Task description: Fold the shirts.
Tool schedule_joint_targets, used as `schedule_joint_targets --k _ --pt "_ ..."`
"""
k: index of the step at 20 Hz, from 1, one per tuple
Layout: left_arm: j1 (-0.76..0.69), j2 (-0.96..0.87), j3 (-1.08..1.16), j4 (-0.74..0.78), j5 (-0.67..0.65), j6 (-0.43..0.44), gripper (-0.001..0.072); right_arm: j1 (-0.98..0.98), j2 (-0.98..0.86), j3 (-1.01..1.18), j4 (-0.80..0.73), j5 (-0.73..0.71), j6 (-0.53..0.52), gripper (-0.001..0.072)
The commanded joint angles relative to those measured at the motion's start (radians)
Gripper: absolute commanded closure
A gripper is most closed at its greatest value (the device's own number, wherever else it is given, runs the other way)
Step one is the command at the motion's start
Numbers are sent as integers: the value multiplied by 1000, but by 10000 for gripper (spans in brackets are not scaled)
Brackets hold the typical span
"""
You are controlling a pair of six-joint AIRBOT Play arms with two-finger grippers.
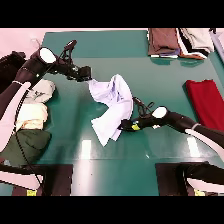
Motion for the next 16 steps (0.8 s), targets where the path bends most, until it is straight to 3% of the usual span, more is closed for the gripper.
schedule_joint_targets --k 1,4,9,11,16 --pt "1 9 2 14 1 0 683 23 -60 68 -40 -23 -5 696" --pt "18 61 61 65 -16 1 683 -58 39 117 -212 64 11 698" --pt "72 243 248 130 -43 16 683 -327 345 298 -620 352 127 698" --pt "72 327 313 147 -54 29 683 -443 449 398 -688 439 126 697" --pt "72 551 406 147 -53 53 683 -697 632 661 -697 553 75 698"
